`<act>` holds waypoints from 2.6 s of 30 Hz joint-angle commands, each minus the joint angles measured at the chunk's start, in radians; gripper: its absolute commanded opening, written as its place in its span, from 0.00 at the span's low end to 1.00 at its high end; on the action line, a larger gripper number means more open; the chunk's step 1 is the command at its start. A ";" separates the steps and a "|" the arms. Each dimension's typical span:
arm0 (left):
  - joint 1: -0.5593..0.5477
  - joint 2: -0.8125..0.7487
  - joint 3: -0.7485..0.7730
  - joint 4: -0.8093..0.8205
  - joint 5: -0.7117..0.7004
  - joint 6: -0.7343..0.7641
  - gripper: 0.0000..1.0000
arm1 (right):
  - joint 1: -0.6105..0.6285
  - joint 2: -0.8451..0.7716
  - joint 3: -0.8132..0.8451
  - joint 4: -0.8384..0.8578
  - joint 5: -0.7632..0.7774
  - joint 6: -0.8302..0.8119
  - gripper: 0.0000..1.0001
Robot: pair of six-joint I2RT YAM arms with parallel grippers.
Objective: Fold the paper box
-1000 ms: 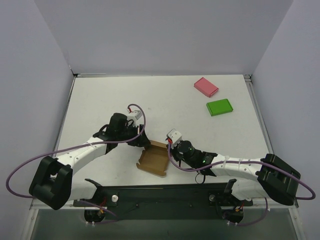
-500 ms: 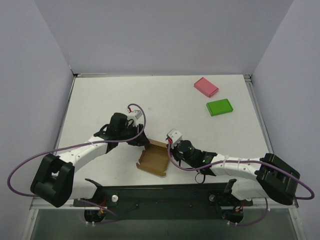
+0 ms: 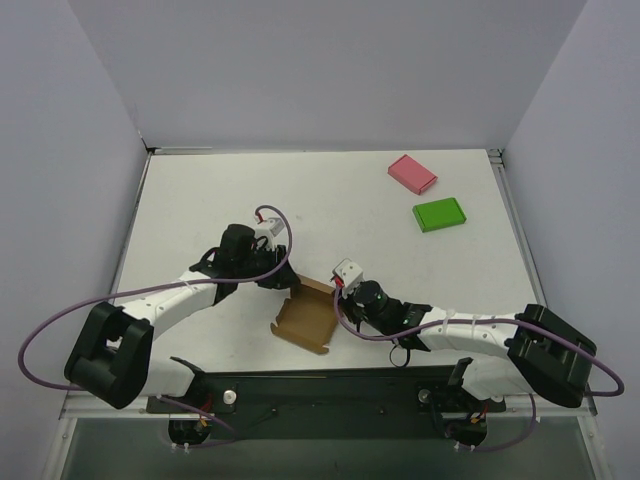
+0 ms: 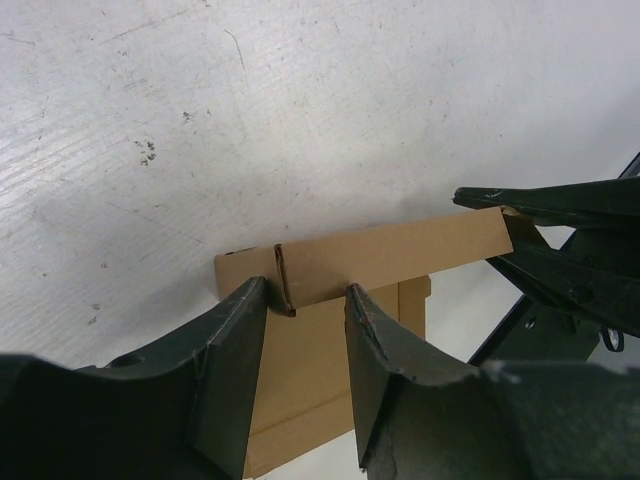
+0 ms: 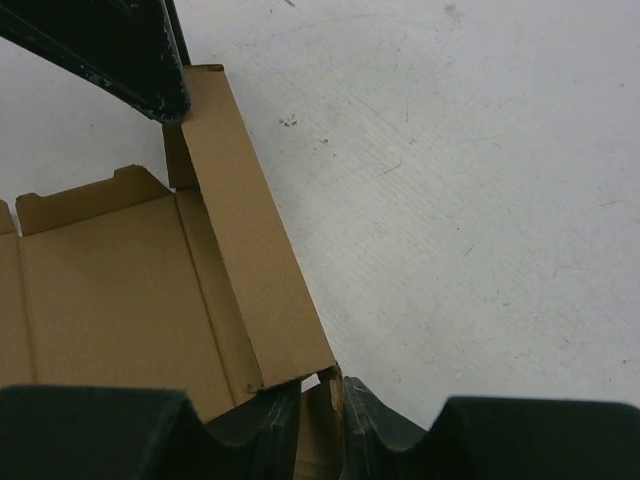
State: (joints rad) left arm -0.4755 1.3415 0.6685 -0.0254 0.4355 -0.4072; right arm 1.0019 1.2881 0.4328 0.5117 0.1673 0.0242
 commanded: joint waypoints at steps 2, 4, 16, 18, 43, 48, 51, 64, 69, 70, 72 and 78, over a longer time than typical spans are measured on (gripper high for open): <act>0.006 -0.002 0.005 0.065 0.055 -0.012 0.48 | 0.004 0.007 0.024 0.024 -0.009 0.006 0.19; 0.018 -0.027 -0.003 0.081 0.055 -0.025 0.55 | 0.004 0.010 0.024 0.022 -0.011 0.003 0.18; 0.104 -0.013 -0.004 0.140 0.103 -0.065 0.61 | 0.006 0.028 0.034 0.025 -0.028 -0.006 0.15; 0.104 -0.004 -0.001 0.137 0.106 -0.062 0.61 | 0.007 0.033 0.037 0.025 -0.029 -0.006 0.15; 0.041 0.091 0.040 0.065 0.068 -0.002 0.41 | 0.010 -0.013 0.043 -0.039 -0.014 0.068 0.53; 0.034 0.093 0.045 0.048 0.048 0.002 0.37 | 0.012 -0.113 0.015 -0.127 0.043 0.177 0.63; 0.032 0.088 0.046 0.039 0.032 0.004 0.36 | 0.017 -0.180 -0.012 -0.179 0.060 0.233 0.64; 0.017 0.076 0.046 0.027 0.002 0.010 0.35 | 0.121 -0.191 -0.055 -0.205 0.136 0.394 0.56; 0.008 0.073 0.045 0.027 -0.009 0.011 0.35 | 0.152 -0.105 -0.010 -0.210 0.221 0.418 0.29; 0.005 0.071 0.045 0.027 -0.012 0.011 0.34 | 0.158 -0.095 0.003 -0.220 0.230 0.422 0.23; -0.006 0.070 0.046 -0.005 -0.020 0.013 0.34 | 0.181 -0.072 0.036 -0.243 0.267 0.433 0.13; -0.051 0.058 0.039 -0.019 -0.064 0.015 0.33 | 0.198 -0.003 0.121 -0.337 0.343 0.523 0.05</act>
State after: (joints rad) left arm -0.4820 1.4105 0.7002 0.0460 0.4099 -0.4259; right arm 1.1877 1.2537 0.4667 0.2024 0.4110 0.4736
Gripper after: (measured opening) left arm 0.345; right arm 0.075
